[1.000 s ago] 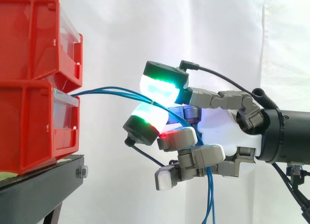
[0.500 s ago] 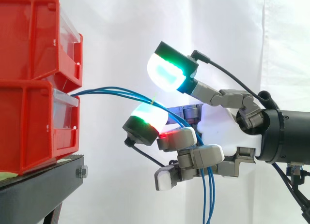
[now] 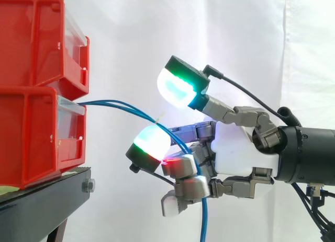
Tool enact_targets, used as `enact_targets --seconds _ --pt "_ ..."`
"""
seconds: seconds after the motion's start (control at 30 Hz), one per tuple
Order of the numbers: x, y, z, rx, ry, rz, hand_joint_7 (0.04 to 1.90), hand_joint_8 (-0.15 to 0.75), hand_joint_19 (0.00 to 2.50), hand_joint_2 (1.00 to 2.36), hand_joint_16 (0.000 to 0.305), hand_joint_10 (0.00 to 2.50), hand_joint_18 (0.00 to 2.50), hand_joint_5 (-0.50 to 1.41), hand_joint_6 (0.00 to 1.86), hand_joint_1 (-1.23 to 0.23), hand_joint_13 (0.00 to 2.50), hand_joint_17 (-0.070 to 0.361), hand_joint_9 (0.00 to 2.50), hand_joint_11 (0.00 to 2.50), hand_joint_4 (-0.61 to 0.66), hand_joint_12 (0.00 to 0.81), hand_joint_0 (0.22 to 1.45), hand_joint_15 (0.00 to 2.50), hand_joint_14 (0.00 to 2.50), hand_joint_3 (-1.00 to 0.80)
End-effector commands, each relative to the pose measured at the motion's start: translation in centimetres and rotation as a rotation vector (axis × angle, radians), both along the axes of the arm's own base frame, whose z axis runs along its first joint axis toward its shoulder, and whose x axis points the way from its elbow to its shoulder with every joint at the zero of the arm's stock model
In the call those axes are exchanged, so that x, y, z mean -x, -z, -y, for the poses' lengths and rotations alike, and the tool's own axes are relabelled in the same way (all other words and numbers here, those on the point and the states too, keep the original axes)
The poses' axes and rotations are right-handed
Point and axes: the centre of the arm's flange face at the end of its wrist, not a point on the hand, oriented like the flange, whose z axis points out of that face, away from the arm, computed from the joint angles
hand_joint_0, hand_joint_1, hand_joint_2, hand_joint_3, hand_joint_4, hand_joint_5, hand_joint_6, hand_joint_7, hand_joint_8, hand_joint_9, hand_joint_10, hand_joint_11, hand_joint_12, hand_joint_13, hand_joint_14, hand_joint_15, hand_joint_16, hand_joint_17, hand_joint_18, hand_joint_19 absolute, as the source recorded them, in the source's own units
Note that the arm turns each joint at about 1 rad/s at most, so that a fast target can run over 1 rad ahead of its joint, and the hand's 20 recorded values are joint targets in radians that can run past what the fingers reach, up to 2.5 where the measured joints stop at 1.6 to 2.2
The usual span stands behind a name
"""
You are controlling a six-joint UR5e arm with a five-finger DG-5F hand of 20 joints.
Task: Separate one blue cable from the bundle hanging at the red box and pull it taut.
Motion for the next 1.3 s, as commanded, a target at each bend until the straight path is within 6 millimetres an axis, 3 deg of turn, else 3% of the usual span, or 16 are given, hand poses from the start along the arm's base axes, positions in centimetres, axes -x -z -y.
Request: enact_targets --seconds 0.0,0.37,0.5,0.63,0.87,0.97,1.03,1.13,1.27 --pt "0.0 -0.1 0.0 0.012 0.003 0.004 1.08 0.332 0.55 1.00 0.051 0.02 0.73 -0.23 0.75 -0.48 1.09 0.114 1.04 1.13 0.16 0.392 0.54 0.84 0.02 -0.50" --pt "-0.2 -0.3 -0.3 0.018 0.001 0.022 1.07 0.297 0.51 1.02 0.043 0.02 0.65 -0.25 0.85 -0.67 0.94 0.096 0.98 1.10 0.11 0.351 0.66 0.72 0.02 -0.23" --pt "-0.2 -0.3 -0.3 0.016 0.001 0.025 1.02 0.279 0.47 1.02 0.041 0.02 0.61 -0.25 0.87 -0.79 0.83 0.092 0.95 1.09 0.10 0.339 0.72 0.66 0.02 -0.30" --pt "-0.2 -0.4 0.0 0.015 0.002 0.024 1.05 0.262 0.40 1.00 0.040 0.02 0.57 -0.24 0.87 -0.84 0.68 0.090 0.93 1.09 0.08 0.330 0.78 0.51 0.02 -0.50" --pt "-0.3 -0.7 0.6 0.004 0.000 0.028 1.10 0.229 0.30 1.00 0.041 0.02 0.44 -0.21 0.86 -0.95 0.47 0.093 0.91 1.07 0.00 0.325 0.66 0.30 0.01 -0.50" --pt "-0.2 -1.0 0.7 0.003 -0.009 0.019 1.05 0.238 0.31 1.00 0.045 0.02 0.38 -0.20 0.85 -0.90 0.43 0.101 0.90 1.02 0.02 0.339 0.52 0.27 0.01 -0.50" --pt "0.1 -1.4 0.7 0.005 -0.020 0.002 1.05 0.264 0.34 1.00 0.050 0.02 0.40 -0.18 0.81 -0.76 0.44 0.112 0.94 0.97 0.05 0.361 0.45 0.27 0.01 -0.50" --pt "0.4 -1.7 0.8 0.008 -0.020 -0.012 1.10 0.273 0.38 1.00 0.048 0.02 0.44 -0.15 0.78 -0.51 0.52 0.107 1.03 0.94 0.04 0.359 0.48 0.30 0.01 -0.50" --pt "0.7 -2.4 1.2 0.010 -0.015 -0.019 1.11 0.294 0.43 1.00 0.046 0.02 0.49 -0.15 0.77 -0.40 0.61 0.103 1.07 0.95 0.07 0.359 0.51 0.36 0.01 -0.50"
